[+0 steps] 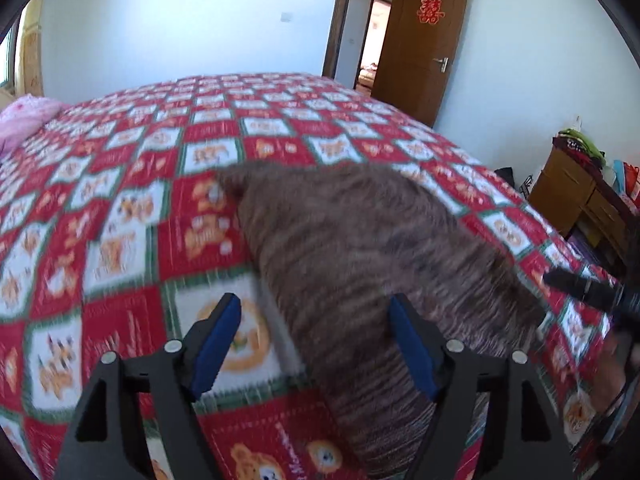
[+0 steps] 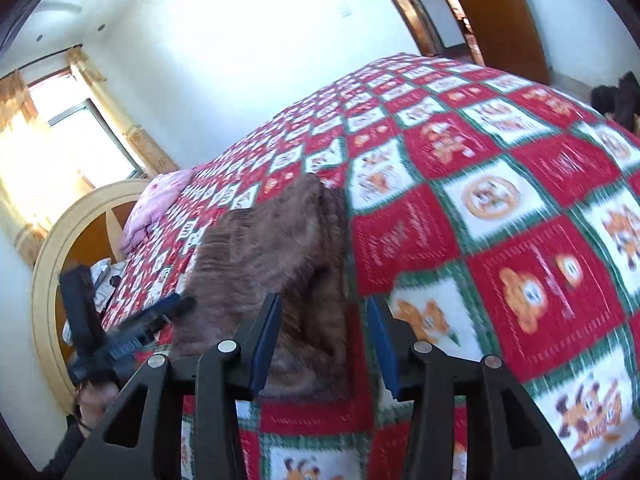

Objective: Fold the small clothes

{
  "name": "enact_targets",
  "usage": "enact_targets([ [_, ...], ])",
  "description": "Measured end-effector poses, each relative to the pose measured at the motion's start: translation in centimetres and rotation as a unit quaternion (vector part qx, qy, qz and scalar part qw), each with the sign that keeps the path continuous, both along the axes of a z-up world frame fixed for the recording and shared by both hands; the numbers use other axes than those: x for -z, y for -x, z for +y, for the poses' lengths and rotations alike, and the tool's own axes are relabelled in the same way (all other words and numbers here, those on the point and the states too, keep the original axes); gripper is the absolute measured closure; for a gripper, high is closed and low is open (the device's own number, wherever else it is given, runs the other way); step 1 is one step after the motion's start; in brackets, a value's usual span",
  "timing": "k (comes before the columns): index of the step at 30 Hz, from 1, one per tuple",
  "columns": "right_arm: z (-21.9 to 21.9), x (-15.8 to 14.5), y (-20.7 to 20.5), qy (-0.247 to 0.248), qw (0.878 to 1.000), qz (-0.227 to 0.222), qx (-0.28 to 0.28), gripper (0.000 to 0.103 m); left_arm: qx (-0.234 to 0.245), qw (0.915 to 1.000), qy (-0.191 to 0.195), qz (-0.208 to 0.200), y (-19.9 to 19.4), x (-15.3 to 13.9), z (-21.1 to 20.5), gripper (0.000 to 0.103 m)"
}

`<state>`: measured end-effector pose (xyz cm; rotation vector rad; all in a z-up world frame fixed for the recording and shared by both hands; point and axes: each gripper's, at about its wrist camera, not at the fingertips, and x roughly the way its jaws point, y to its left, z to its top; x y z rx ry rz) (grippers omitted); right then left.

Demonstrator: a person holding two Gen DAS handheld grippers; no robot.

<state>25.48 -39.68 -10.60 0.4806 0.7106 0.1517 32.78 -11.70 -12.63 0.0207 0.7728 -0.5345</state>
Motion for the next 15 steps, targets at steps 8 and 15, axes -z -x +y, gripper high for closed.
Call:
enact_targets([
  [8,4.7,2.1,-2.4,0.097,0.993,0.044,-0.044,0.1,0.011,0.9999,0.0,-0.009,0.9,1.1,-0.5,0.015],
  [15,2.5,3.2,0.4,0.099,0.991,0.08,-0.037,0.1,0.024,0.9996,-0.01,-0.011,1.2,1.7,-0.8,0.005],
])
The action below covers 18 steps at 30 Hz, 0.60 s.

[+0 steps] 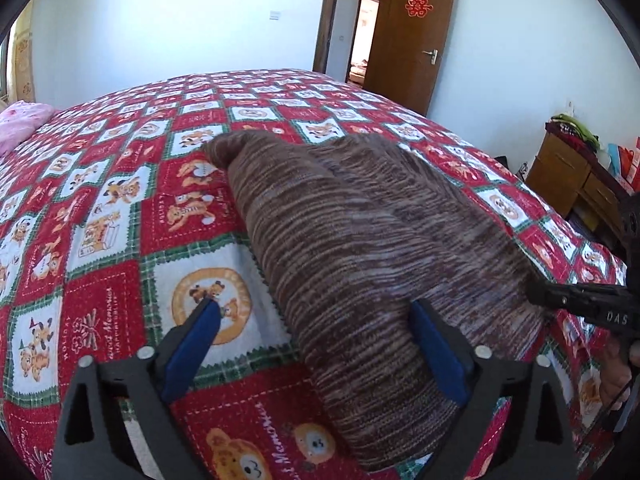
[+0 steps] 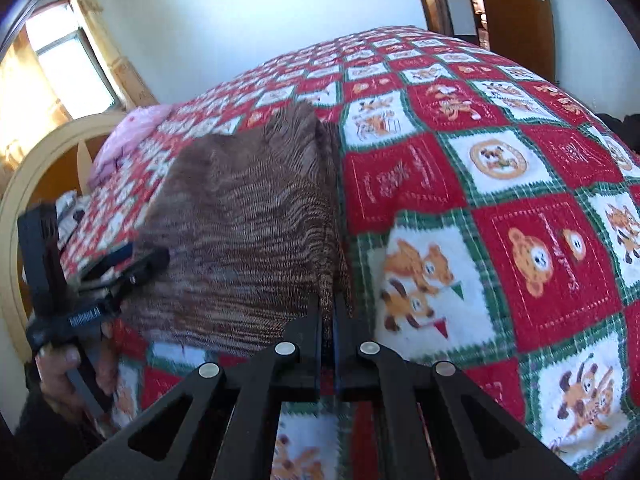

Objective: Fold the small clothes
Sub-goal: 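Open both grippers and release the folded sweater bundle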

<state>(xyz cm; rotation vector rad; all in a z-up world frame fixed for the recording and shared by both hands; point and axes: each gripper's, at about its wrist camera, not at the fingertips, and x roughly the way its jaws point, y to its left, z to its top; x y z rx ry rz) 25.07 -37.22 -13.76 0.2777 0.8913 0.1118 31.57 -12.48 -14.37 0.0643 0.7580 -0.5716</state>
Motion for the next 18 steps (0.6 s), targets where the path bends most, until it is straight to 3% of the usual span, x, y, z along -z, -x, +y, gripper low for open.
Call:
enact_targets([
  [3,-0.3,-1.0,-0.3,-0.01,1.0,-0.017,-0.001,0.093,0.004,0.9999,-0.003,0.01,-0.1,0.4,-0.1,0.005],
  [4,-0.4,-1.7,-0.9,-0.012,1.0,-0.028,0.001,0.075,0.003,0.9999,0.0,0.012,-0.1,0.4,0.0,0.005],
  [6,-0.4,-3.7,-2.4,-0.005,0.998,-0.06,0.0,0.053,0.001,0.9998,0.009,0.017,-0.2,0.5,0.3,0.005],
  [8,-0.1,-5.3,-5.1,-0.005,0.997,-0.078,-0.011,0.053,0.0,0.9996,0.015,0.022,-0.4,0.7,0.4,0.004],
  [14,1.0,-4.2,-15.9,0.028,0.999,-0.019,-0.018,0.053,-0.004,0.9994,0.02,0.027,-0.3,0.9,0.6,0.003],
  [15,1.0,-3.5,-17.1,0.025,0.999,-0.002,-0.022,0.058,-0.005,0.9995,0.019,0.025,-0.2,0.9,0.5,0.003],
  [18,0.8,-1.4,-19.9,0.034,0.999,0.032,-0.011,0.099,-0.005,0.9996,0.017,0.024,-0.2,0.9,0.5,0.003],
])
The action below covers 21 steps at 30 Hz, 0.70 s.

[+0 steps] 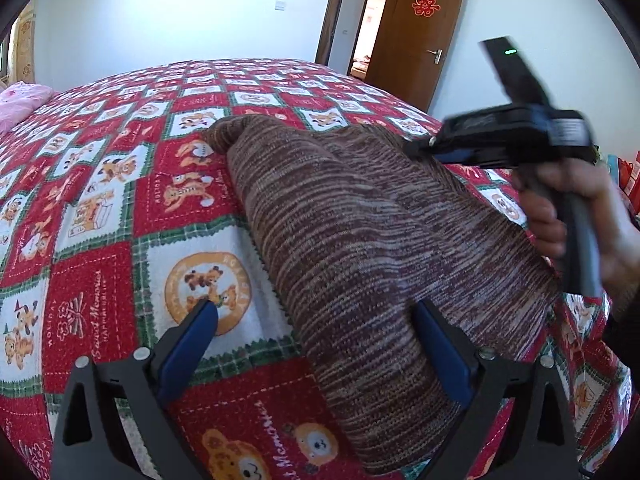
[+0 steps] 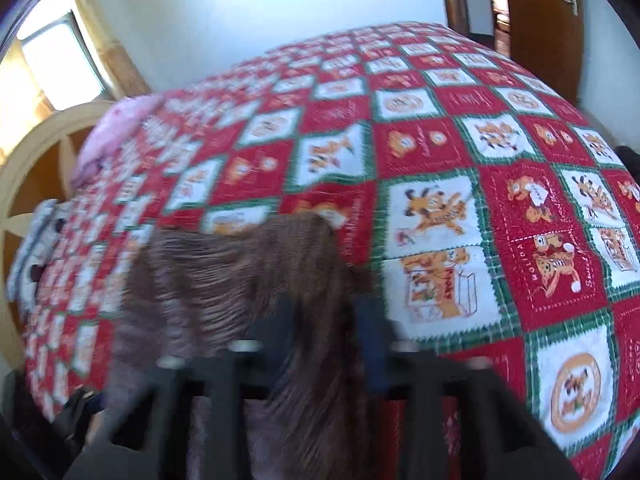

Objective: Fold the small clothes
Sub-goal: 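Open both grippers and release the folded sweater bundle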

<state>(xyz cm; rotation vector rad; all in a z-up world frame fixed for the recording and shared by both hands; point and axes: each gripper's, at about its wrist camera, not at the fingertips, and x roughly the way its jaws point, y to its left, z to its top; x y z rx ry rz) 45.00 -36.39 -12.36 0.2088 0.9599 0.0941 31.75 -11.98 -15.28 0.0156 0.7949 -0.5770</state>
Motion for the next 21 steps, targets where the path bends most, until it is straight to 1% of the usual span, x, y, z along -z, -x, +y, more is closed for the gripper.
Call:
enact_targets([
  [2,-0.3,0.1,0.3,-0.006,1.0,-0.01,0.006,0.1,0.0,1.0,0.002,0.002,0.0,0.0,0.1,0.002],
  [4,-0.7,-0.4,1.2,0.0,0.999,-0.031,0.018,0.1,0.001,1.0,0.003,0.004,0.0,0.1,0.0,0.001],
  [5,-0.9,-0.4,1.4,0.008,0.999,-0.034,0.025,0.1,0.001,1.0,0.002,0.005,-0.2,0.1,0.0,0.0],
  [7,-1.1,0.6,1.2,0.019,0.999,-0.016,0.025,0.1,0.003,1.0,-0.006,0.007,-0.3,0.3,-0.2,0.0],
  [8,-1.0,1.2,1.0,0.033,0.999,-0.007,0.028,0.1,0.003,0.9999,-0.009,0.007,-0.4,0.3,-0.3,0.0],
  [11,-0.9,1.0,1.1,0.032,0.999,-0.013,0.018,0.099,0.002,0.9999,-0.012,0.005,-0.3,0.3,-0.3,0.0],
  [12,-0.7,0.5,1.2,0.033,0.999,-0.018,0.018,0.096,0.002,0.9999,-0.01,0.006,-0.4,0.3,-0.2,0.0],
  [13,-0.5,-0.1,1.5,0.043,0.998,-0.027,0.021,0.087,0.002,0.9999,-0.01,0.007,-0.4,0.3,-0.2,0.0],
  [15,0.2,-1.6,2.5,0.054,0.997,-0.051,0.019,0.077,0.002,0.9999,-0.012,0.006,-0.4,0.3,-0.2,0.0],
  [17,1.2,-3.3,4.1,0.029,0.996,-0.083,-0.007,0.077,0.002,0.9999,-0.015,0.007,-0.5,0.3,-0.3,0.0],
  [18,1.7,-3.8,4.8,0.017,0.995,-0.091,-0.023,0.076,0.002,0.9998,-0.017,0.007,-0.4,0.3,-0.4,0.0],
  [19,2.6,-4.1,5.3,0.002,0.995,-0.092,-0.048,0.076,0.002,0.9998,-0.018,0.007,-0.4,0.3,-0.4,0.0],
  [21,4.6,-3.7,5.8,-0.018,0.991,-0.076,-0.105,0.076,0.002,0.9997,-0.022,0.007,-0.5,0.4,-0.5,0.0],
])
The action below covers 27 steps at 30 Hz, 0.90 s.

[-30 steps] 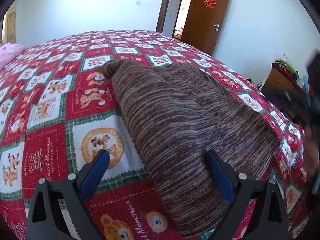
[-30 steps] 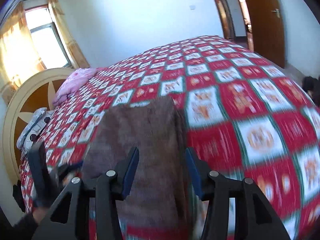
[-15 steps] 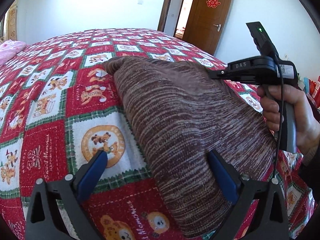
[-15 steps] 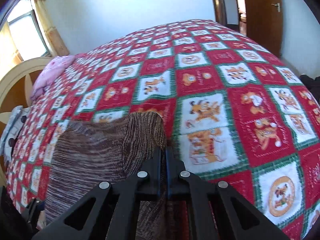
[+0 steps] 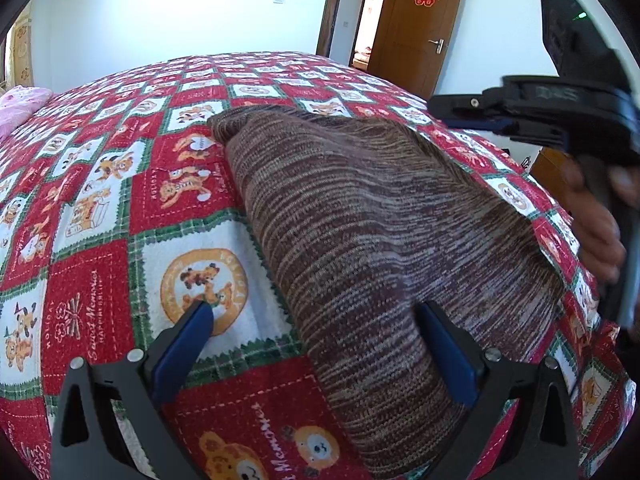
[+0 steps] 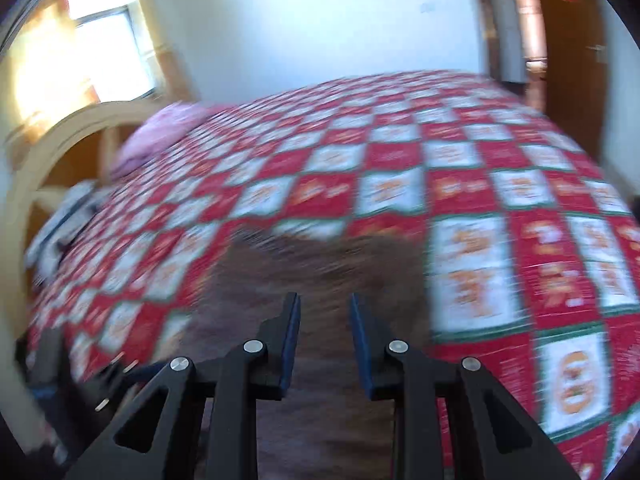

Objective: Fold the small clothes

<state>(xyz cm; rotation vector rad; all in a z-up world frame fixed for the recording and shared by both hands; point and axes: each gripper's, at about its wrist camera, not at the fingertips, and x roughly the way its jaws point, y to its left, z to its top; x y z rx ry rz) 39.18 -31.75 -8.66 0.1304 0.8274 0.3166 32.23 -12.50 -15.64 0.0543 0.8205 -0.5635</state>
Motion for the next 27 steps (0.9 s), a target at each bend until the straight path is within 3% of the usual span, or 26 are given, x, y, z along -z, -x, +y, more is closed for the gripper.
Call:
enact_targets([
  [2,2.1,1.2,0.2,0.019,0.999,0.019,-0.042,0.076,0.0,1.0,-0.003,0.0,0.0,0.0,0.0,0.0],
  [5,4.3,4.8,-0.5,0.094,0.992,0.063,-0.049,0.076,0.0,1.0,-0.006,-0.001,0.0,0.0,-0.1,0.0],
  [7,4.2,5.3,-0.5,0.088,0.994,0.048,-0.044,0.076,-0.001,0.9999,-0.013,-0.001,0.0,0.1,-0.3,0.0],
  [10,3.7,5.1,-1.1,0.07,0.995,0.062,-0.041,0.076,-0.001,0.9999,-0.013,0.0,0.0,0.1,-0.2,0.0],
  [14,1.6,4.2,-1.0,0.012,0.997,0.067,-0.041,0.076,-0.002,0.9999,-0.011,-0.005,0.1,0.1,-0.2,0.0],
  [18,-1.8,2.1,-1.0,-0.039,0.999,0.013,0.013,0.076,-0.017,0.9992,0.034,-0.016,0.4,-0.6,1.4,0.0],
  [20,-2.9,1.5,-1.6,-0.034,0.999,0.008,0.04,0.076,-0.043,0.9966,0.068,-0.018,0.3,-0.8,2.8,0.0],
  [22,-3.2,1.7,-2.4,-0.04,0.998,0.019,0.037,0.076,-0.066,0.996,0.057,0.019,-1.0,0.0,2.8,0.0],
  [27,1.5,1.4,-4.1,-0.001,0.999,0.024,-0.043,0.076,-0.071,0.9973,-0.017,-0.006,0.0,0.0,0.7,0.0],
])
